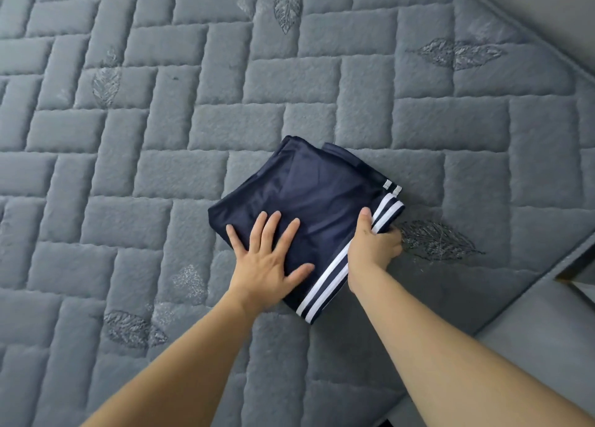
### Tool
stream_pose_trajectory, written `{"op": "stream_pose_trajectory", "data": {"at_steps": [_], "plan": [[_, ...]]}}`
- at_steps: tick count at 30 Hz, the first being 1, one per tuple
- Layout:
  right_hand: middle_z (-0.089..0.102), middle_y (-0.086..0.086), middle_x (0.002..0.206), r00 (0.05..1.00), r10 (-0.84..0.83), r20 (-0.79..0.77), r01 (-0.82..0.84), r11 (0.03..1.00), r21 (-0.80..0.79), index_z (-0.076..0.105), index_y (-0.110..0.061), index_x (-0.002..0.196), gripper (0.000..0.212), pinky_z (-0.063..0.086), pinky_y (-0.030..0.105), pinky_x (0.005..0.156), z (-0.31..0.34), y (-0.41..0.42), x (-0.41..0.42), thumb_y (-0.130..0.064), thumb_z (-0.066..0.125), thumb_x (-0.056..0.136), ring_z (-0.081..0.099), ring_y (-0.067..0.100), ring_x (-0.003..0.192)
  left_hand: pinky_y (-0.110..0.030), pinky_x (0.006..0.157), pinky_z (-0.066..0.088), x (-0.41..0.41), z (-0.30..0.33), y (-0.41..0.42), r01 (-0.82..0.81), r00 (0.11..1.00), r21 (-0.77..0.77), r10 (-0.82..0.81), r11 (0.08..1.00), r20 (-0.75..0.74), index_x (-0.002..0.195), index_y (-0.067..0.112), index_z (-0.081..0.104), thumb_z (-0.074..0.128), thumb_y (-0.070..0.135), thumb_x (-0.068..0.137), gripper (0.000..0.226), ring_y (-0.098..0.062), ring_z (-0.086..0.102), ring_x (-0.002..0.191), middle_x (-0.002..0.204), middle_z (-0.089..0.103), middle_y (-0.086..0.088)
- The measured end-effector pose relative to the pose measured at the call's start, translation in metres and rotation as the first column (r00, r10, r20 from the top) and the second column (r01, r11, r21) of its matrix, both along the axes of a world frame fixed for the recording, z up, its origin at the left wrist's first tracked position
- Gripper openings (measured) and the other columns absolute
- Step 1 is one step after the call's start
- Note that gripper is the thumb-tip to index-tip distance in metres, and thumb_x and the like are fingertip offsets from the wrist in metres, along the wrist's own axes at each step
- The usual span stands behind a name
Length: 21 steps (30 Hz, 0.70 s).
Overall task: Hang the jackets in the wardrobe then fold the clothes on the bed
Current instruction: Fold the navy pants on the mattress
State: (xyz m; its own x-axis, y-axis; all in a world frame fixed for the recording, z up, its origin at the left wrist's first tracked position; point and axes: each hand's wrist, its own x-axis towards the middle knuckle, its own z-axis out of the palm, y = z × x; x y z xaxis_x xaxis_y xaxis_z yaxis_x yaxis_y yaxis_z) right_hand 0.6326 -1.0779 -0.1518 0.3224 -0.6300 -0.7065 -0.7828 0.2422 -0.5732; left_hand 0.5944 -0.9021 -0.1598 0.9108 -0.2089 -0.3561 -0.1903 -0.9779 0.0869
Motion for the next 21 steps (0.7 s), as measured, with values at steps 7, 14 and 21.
{"op": "stream_pose_trajectory", "data": {"at_steps": [7,14,21], "plan": [[0.046,0.009,0.127,0.974,0.221,0.049,-0.227,0.948,0.223,0.037,-0.010,0.132,0.087,0.049,0.042,0.096,0.018,0.046,-0.097,-0.014,0.088,0.061,0.058,0.026,0.107,-0.071,0.111,-0.001,0.033,0.004,0.015,-0.660,0.733,-0.058,0.627,0.749,-0.264,0.151,0.046,-0.008,0.035,0.079,0.083,0.087,-0.019,-0.028,0.145,0.159,-0.023,0.012],[0.062,0.000,0.095,0.897,0.442,-0.017,-0.378,0.786,0.490,0.042,-0.014,0.117,0.058,0.041,0.015,0.051,0.009,0.034,-0.094,-0.003,0.076,0.072,0.059,0.008,0.075,-0.070,0.110,0.001,0.042,-0.012,0.020,-0.598,0.764,0.008,0.573,0.801,-0.295,0.150,0.045,-0.012,0.025,0.087,0.079,0.091,-0.029,-0.023,0.146,0.160,-0.022,0.006],[0.072,0.003,0.085,0.878,0.478,0.015,-0.392,0.701,0.596,0.064,-0.011,0.102,0.032,0.048,0.025,0.062,0.014,0.022,-0.095,0.001,0.074,0.074,0.064,0.016,0.074,-0.057,0.103,0.031,0.056,0.002,0.009,-0.939,0.292,-0.226,0.948,0.260,-0.125,0.148,0.032,0.017,0.045,0.064,0.090,0.072,-0.043,0.034,0.126,0.148,0.018,-0.016]]}}
